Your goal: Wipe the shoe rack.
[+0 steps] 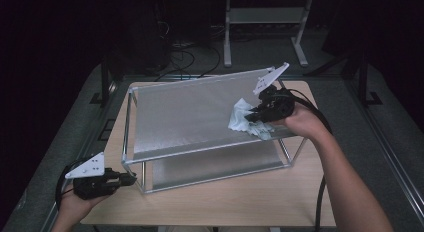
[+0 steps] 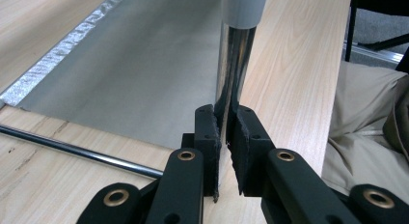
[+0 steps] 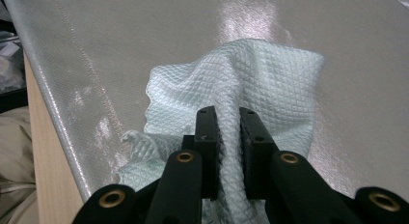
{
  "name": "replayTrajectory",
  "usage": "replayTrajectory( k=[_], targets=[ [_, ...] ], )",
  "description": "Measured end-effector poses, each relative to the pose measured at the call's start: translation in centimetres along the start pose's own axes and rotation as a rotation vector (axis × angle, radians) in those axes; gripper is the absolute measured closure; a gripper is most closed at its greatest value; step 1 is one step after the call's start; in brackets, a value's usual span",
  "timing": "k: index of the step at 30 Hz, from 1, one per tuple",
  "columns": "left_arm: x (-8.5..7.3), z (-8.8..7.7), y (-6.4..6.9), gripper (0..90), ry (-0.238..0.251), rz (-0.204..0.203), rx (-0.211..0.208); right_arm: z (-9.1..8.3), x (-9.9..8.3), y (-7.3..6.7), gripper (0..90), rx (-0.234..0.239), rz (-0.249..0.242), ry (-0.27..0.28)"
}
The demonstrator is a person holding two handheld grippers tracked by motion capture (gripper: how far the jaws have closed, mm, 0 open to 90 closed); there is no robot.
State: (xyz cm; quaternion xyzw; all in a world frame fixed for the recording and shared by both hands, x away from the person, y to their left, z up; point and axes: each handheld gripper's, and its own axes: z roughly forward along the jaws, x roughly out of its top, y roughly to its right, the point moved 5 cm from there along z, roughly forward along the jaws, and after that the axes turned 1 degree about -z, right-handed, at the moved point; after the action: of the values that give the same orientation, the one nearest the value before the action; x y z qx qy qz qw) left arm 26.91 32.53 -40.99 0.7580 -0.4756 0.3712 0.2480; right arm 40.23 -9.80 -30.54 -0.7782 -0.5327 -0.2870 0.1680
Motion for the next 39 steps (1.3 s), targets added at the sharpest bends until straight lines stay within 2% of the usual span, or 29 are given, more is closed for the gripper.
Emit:
replayTrajectory(
  k=[3, 4, 6, 8, 11, 12, 14, 16, 18, 22, 29, 31, 32, 33, 34, 36, 39],
  targets=[
    [-0.1, -0.1, 0.0, 81.5, 0.000, -0.003, 0.000, -0.1, 0.1, -0.2, 79.9, -0.007, -0.023, 0.001],
    [-0.1, -0.1, 0.0, 81.5, 0.002, -0.006, 0.002, -0.5, -0.3, -0.1, 79.9, 0.009, -0.014, -0.004],
    [0.0, 0.0, 0.0, 81.5, 0.001, -0.004, -0.001, -0.8, -0.7, 0.2, 79.9, 0.004, 0.008, -0.005],
    [0.1, 0.1, 0.1, 81.5, -0.004, 0.002, -0.003, -0.8, -0.7, 0.1, 79.9, 0.001, 0.003, -0.009],
    [0.1, 0.2, 0.1, 81.4, -0.002, 0.001, -0.006, -0.2, 0.0, -0.4, 80.0, 0.022, -0.007, 0.007],
    [0.1, 0.1, 0.1, 81.4, 0.002, 0.002, -0.005, 0.9, 1.1, -1.1, 79.9, 0.046, -0.031, 0.014],
    [0.1, 0.1, 0.1, 81.4, 0.001, 0.003, -0.005, 1.8, 2.4, -2.0, 79.9, 0.073, -0.055, 0.029],
    [0.0, 0.0, 0.0, 81.4, -0.004, 0.001, -0.004, 2.5, 3.3, -2.7, 79.9, 0.089, -0.078, 0.023],
    [-0.1, -0.2, -0.1, 81.4, -0.001, -0.001, 0.000, 2.7, 3.6, -2.8, 80.0, 0.102, -0.088, 0.020],
    [0.0, 0.0, 0.0, 81.4, -0.002, 0.002, -0.001, 2.6, 3.5, -2.2, 80.0, 0.090, -0.058, 0.016],
    [0.0, -0.1, 0.0, 81.4, -0.003, 0.001, -0.002, 4.3, 5.7, -3.7, 79.9, 0.115, -0.116, 0.025],
    [0.0, -0.1, 0.0, 81.4, -0.004, 0.001, -0.003, 4.1, 5.6, -3.6, 80.0, 0.117, -0.110, 0.024],
    [0.0, -0.1, 0.0, 81.4, -0.007, 0.003, -0.005, 3.4, 4.8, -2.9, 80.0, 0.096, -0.100, 0.008],
    [0.0, -0.1, 0.0, 81.4, -0.007, 0.003, -0.005, 3.4, 4.8, -2.9, 80.0, 0.096, -0.100, 0.008],
    [-0.1, -0.1, -0.1, 81.4, 0.000, 0.002, -0.009, 2.5, 3.5, -1.9, 80.0, 0.071, -0.060, 0.012],
    [0.0, 0.0, -0.1, 81.4, 0.001, 0.000, -0.006, 1.7, 2.4, -1.1, 80.0, 0.059, -0.013, 0.025],
    [0.1, 0.0, -0.1, 81.4, -0.009, 0.002, -0.001, 1.9, 2.3, -1.3, 80.0, 0.057, -0.017, 0.034]
  ],
)
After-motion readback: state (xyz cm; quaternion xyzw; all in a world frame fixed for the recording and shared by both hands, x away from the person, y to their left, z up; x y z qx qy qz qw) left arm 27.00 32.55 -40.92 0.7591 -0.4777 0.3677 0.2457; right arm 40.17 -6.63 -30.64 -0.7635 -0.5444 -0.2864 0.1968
